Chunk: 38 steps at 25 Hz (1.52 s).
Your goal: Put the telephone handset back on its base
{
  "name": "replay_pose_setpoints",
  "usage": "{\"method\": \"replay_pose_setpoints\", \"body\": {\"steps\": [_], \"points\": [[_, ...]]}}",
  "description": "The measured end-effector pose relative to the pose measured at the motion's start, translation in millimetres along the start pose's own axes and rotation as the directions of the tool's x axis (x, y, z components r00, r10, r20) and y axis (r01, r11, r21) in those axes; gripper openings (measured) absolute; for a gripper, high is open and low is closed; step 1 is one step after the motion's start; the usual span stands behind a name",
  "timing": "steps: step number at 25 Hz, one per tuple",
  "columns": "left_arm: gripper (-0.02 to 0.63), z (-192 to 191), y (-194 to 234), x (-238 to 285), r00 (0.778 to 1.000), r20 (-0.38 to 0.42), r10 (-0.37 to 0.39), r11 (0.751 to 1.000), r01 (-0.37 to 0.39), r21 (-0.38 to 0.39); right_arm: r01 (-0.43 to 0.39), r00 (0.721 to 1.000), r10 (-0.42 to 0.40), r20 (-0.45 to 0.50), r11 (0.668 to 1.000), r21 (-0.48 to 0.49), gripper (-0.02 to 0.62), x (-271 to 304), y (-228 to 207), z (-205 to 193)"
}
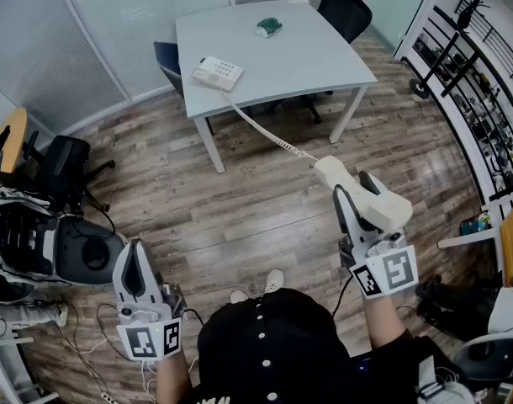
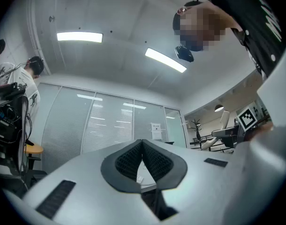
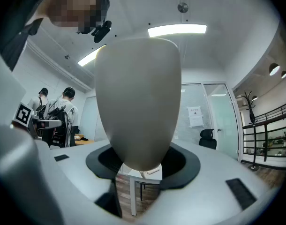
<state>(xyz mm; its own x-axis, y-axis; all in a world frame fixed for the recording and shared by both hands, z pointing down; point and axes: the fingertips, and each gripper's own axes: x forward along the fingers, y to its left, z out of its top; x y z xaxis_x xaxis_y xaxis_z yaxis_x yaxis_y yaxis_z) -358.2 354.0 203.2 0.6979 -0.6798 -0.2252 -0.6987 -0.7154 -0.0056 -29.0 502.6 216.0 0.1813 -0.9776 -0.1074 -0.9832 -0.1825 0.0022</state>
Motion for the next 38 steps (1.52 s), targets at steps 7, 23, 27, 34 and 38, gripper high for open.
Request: {"method": "replay_pose_setpoints", "body": {"steps": [7, 23, 27, 34, 38], "points": [[0.015, -6, -12, 8, 1.000, -0.002, 0.009, 1.000, -0.009, -0.012, -0.014, 1.000, 0.014, 0.013, 1.000, 0.006, 0.229, 0, -10, -4], [0.014, -36, -28, 29, 0.997, -0.042, 0.066, 0.998, -0.066, -0.009, -0.066, 0.998, 0.066, -0.012, 0.997, 0.033, 0.227, 25, -38, -25], [0.014, -38, -21, 51, 0.998, -0.033, 0.047, 0.999, -0.047, -0.013, -0.062, 0.998, 0.062, -0.028, 0.998, 0.022, 0.229, 44, -39, -26], [0.015, -44, -8, 88, 1.000, -0.023, 0.012, 1.000, -0.012, 0.000, -0.057, 0.998, 0.057, -0.025, 0.998, 0.005, 0.227, 80, -40, -28], [0.015, -48, 7, 110, 1.000, -0.024, 0.004, 1.000, -0.004, -0.001, -0.047, 0.999, 0.047, -0.025, 0.999, 0.010, 0.229, 103, -42, -30]]}}
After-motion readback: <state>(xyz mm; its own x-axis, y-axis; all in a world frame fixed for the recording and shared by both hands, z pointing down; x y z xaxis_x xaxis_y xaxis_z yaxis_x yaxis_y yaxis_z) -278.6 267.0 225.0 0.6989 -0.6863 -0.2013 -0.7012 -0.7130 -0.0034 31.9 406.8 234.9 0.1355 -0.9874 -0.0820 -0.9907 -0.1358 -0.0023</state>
